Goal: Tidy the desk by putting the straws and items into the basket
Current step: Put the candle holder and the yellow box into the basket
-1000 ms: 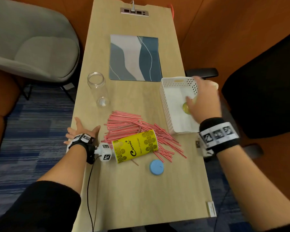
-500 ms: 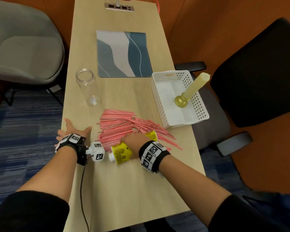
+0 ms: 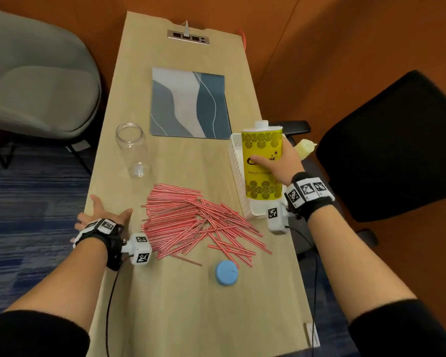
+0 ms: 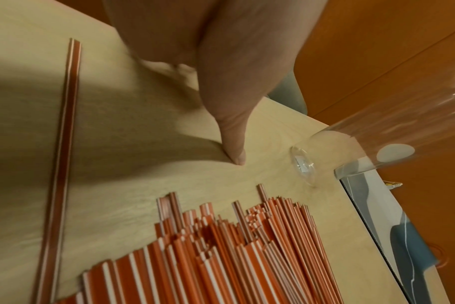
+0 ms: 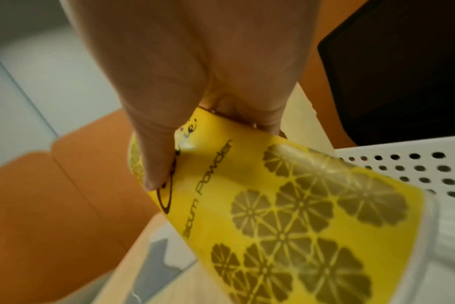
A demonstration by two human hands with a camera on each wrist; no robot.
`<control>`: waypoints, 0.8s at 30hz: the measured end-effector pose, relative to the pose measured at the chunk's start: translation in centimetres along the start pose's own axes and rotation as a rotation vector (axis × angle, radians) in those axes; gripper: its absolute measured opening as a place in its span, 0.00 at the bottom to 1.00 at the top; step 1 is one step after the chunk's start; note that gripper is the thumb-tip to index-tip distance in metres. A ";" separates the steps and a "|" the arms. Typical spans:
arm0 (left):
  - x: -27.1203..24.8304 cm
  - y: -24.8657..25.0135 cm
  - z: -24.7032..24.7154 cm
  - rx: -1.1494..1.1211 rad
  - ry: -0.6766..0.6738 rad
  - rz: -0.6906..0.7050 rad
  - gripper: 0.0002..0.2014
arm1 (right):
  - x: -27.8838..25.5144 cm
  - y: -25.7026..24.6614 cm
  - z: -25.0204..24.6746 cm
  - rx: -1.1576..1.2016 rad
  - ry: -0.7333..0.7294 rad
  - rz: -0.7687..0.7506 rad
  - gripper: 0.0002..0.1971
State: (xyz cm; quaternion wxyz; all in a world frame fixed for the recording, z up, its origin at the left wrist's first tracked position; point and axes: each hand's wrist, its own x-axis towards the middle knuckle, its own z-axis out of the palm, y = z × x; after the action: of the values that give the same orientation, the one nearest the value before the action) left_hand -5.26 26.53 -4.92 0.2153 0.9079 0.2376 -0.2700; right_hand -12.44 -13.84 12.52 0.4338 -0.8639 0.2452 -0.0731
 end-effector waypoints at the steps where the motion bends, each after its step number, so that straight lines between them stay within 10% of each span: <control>1: 0.0 0.0 0.0 -0.003 0.003 0.000 0.56 | 0.9 0.8 0.6 -0.049 -0.008 0.031 0.33; 12: 0.4 0.0 0.2 0.022 0.042 -0.015 0.57 | 5.4 11.8 5.5 -0.277 -0.249 0.340 0.56; 24: -0.3 0.6 0.2 -0.008 0.059 -0.018 0.55 | 2.2 12.6 5.3 -0.413 -0.324 0.443 0.41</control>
State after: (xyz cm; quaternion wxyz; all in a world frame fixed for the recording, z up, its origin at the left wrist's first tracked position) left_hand -5.25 25.86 -4.68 0.2092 0.9125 0.2531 -0.2441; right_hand -13.24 -17.50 -0.81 0.2883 -0.8597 0.3643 0.2123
